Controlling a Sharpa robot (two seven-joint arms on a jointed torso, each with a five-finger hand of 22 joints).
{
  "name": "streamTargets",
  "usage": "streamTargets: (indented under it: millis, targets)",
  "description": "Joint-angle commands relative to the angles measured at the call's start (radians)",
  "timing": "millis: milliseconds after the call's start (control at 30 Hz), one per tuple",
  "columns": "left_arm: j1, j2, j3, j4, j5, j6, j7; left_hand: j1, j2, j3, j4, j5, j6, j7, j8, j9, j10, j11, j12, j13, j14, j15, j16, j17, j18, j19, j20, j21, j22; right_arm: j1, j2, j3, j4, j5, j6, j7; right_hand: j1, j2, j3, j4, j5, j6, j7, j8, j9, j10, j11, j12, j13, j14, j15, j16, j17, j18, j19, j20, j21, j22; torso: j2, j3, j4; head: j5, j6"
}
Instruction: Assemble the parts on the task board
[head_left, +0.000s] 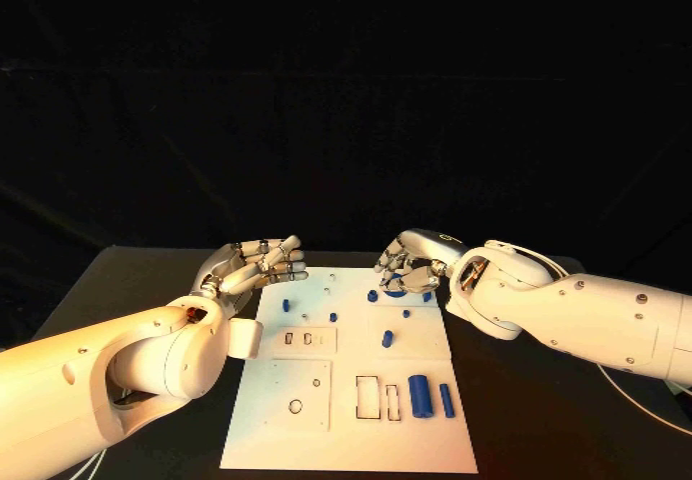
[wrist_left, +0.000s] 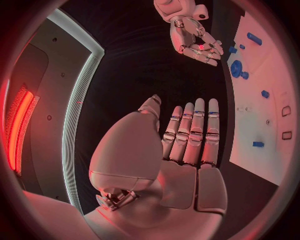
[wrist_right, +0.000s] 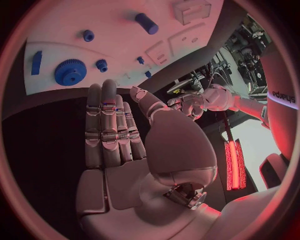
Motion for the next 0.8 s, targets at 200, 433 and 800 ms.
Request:
streamTargets:
  millis: [200,433,800]
  targets:
    - [0.03,-0.018,0.003,0.038,0.001,0.025,0.0,0.01,0.002,-0.003,-0.004,-0.005,0.008,0.002,-0.007,-0.001,0.009,0.002,-0.005,0.001,0.0,0.001,-0.007,0.001,0.012,0.009,0.0,0.006,0.002,0.009,0.019,0.0,0.003,-0.256,0.082,-0.126,0.015,-0.018,-0.008,0.037,-0.012,-0.019,-0.015,-0.021,0.003,-0.061,0.0,0.005,0.021,0.038,-0.013,0.178,0.153,0.011,0.071,-0.019,0.116,0.078,0.042,-0.007,0.0098,-0.006,0.011]
    - [0.039,-0.021,0.004,0.05,0.001,0.025,-0.003,0.01,0.001,-0.005,-0.002,-0.005,0.008,0.003,-0.01,-0.002,0.008,0.003,-0.01,0.0,-0.006,0.003,-0.015,0.0,0.012,0.01,-0.001,0.009,0.003,0.01,0.033,0.0,-0.002,-0.304,0.109,-0.153,0.025,-0.03,0.012,0.061,0.031,-0.017,-0.016,-0.023,0.009,-0.079,0.001,0.011,0.041,0.026,-0.017,0.31,0.256,-0.025,0.16,-0.024,0.36,0.378,0.055,-0.0092,0.0172,-0.013,0.012]
    - [0.041,-0.02,0.004,0.057,0.001,0.026,-0.006,0.01,0.001,-0.005,-0.002,-0.005,0.008,0.003,-0.012,-0.002,0.008,0.004,-0.013,-0.001,-0.009,0.004,-0.019,-0.001,0.011,0.01,-0.001,0.01,0.004,0.01,0.046,0.0,-0.017,-0.328,0.14,-0.169,0.035,-0.037,0.039,0.081,0.043,-0.01,-0.015,-0.022,0.015,-0.094,0.002,0.013,0.054,0.023,-0.016,0.548,0.472,-0.059,0.23,-0.022,0.558,0.645,0.065,-0.0122,0.0222,-0.017,0.011]
